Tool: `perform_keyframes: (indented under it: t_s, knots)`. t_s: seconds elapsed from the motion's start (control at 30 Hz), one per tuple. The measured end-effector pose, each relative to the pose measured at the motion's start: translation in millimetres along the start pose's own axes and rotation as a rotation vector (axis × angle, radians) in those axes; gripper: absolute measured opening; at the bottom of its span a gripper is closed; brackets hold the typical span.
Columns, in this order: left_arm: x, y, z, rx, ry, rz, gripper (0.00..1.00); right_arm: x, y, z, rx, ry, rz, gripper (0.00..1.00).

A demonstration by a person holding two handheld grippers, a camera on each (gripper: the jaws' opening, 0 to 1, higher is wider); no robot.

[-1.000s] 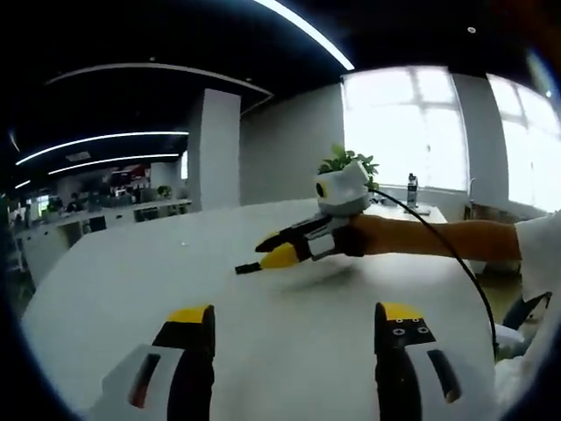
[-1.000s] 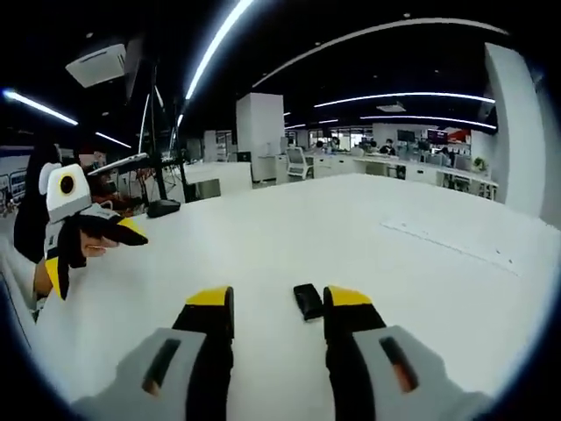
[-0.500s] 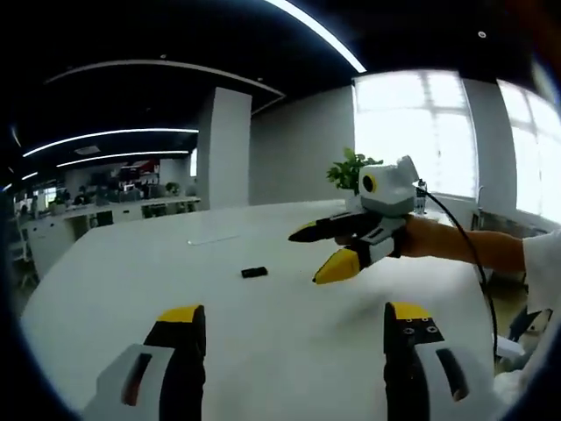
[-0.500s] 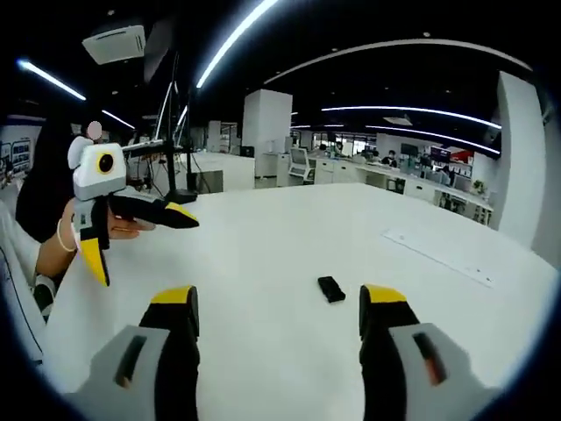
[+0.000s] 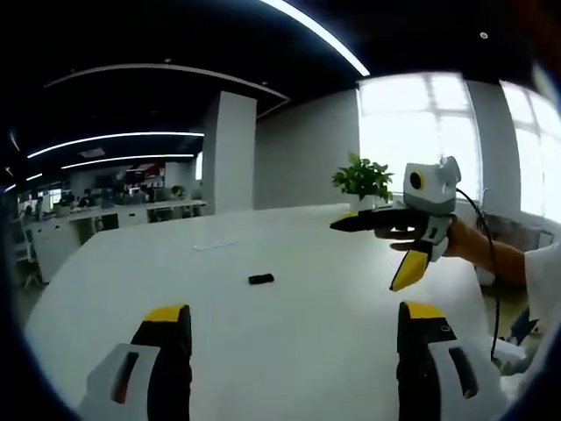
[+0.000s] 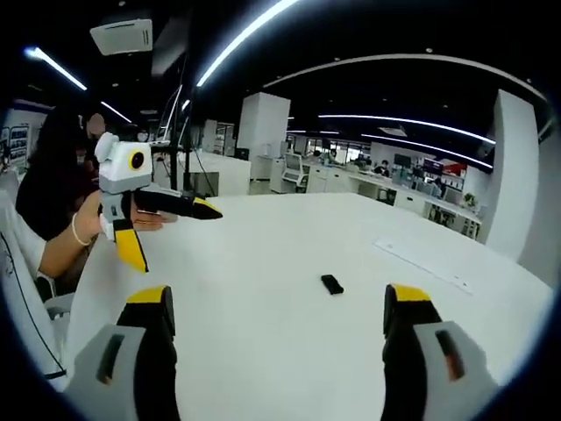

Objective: Snap the two parts of the plastic buckle together until the buckle closes and remains connected.

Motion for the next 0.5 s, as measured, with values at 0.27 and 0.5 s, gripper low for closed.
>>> perform_keyframes:
  t_s: [0.27, 0.5]
  knots:
    - [8.7, -3.6, -8.5, -0.011, -0.015, 0.007, 0.99, 23.8, 12.8, -8.3, 0.043, -0.003, 0.026, 1.00]
    - [21.0, 1.1, -15.1, 0.002, -0.024, -0.013, 0.99, 43.7, 20.8, -17.2, 0.027, -0.010, 0.122, 1.00]
Point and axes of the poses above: the point that each gripper's makers call its tool centre point, and the gripper's own axes: x roughly backward along the fingers, y roughly to its left, z roughly out of its underside, the point moved 9 cm from there along x, roughly backward along the fingers, and after that the axes turned 5 degrees about -x, right-handed, at the moved point
